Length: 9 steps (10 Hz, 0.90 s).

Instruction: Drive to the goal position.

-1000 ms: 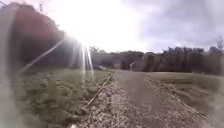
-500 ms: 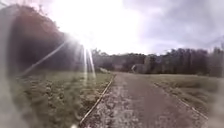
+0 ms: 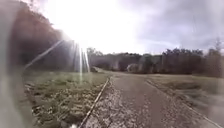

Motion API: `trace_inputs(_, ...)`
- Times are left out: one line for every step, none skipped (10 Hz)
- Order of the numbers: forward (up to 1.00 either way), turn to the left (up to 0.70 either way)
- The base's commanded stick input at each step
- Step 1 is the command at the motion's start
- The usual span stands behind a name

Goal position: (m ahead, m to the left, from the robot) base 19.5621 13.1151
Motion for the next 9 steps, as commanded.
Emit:
trace_inputs(0.85, 0.0)
trace_inputs(0.85, 0.0)
trace_inputs(0.85, 0.0)
trace_inputs(0.85, 0.0)
trace_inputs(0.85, 0.0)
trace_inputs(0.85, 0.0)
trace_inputs(0.85, 0.0)
trace_inputs(0.85, 0.0)
trace_inputs(0.85, 0.0)
